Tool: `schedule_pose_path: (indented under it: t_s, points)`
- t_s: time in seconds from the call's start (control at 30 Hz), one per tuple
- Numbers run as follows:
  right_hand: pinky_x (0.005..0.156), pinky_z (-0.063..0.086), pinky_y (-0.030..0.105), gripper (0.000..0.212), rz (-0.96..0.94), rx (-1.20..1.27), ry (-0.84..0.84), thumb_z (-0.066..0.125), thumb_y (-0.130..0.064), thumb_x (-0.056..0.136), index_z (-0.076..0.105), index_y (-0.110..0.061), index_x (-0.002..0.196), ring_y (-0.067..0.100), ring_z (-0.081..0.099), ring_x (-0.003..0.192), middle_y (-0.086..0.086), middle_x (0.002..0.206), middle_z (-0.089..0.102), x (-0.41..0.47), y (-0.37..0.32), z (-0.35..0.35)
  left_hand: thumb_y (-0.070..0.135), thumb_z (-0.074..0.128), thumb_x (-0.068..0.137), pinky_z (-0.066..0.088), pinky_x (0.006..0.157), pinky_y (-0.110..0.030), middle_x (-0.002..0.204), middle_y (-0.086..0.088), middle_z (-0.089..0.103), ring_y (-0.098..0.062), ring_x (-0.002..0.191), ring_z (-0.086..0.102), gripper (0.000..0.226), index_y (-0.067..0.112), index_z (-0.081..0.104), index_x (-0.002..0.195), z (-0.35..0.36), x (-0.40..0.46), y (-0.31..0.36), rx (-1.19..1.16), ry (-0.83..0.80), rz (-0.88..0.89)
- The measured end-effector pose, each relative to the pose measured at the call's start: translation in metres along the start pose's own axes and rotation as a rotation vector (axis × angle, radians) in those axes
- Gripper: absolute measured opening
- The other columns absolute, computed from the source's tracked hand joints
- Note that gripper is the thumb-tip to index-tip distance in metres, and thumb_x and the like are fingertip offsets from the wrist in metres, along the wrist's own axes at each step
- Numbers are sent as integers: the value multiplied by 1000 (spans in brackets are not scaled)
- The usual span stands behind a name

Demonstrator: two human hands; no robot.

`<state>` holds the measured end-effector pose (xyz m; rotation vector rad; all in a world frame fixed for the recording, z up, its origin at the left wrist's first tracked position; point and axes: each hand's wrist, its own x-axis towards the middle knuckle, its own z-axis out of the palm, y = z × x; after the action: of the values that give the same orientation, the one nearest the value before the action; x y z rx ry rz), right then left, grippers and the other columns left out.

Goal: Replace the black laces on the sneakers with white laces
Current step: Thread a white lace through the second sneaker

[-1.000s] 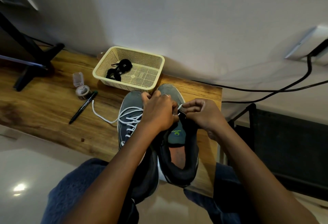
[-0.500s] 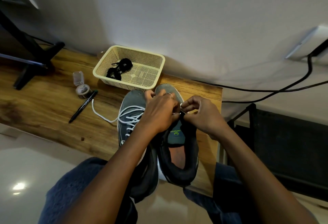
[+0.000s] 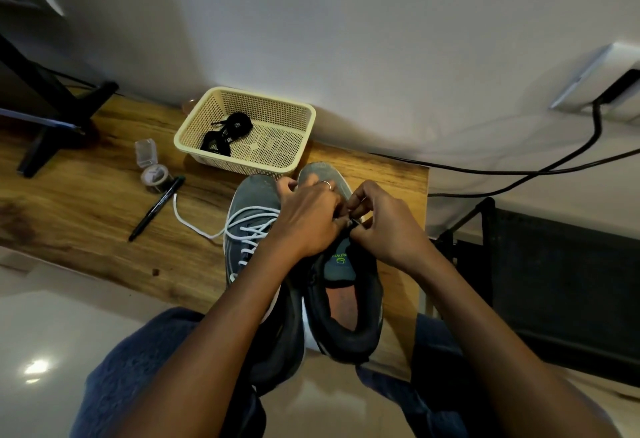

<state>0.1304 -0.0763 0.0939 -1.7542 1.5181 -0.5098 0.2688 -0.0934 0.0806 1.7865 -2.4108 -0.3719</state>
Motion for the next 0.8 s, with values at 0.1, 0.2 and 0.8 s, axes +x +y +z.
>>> schedule_pose_path:
  t_s: [0.1,0.2,0.8]
  points:
    - [66,51,37,30,19,29,4,64,2,77,50,-15,98,19,62,78,0,87,64,-1,-2,1,37,58,91,19,97,-42,111,9,57,-14,115,38,16,27,69,95,1,-1,0,6,0,-2]
    - [68,52,39,30,17,41,15,66,2,76,52,-11,98,21,63,79,3,88,64,-1,-2,0,38,58,91,20,95,-42,112,9,56,-15,116,38,15,29,69,95,2,-2,-1,18,9,3]
    - [62,51,38,32,64,78,34,68,3,76,51,-13,99,20,62,74,3,85,64,-2,0,4,42,59,90,18,98,-41,115,11,57,-13,118,38,22,26,71,100,1,1,-3,30,-5,-35]
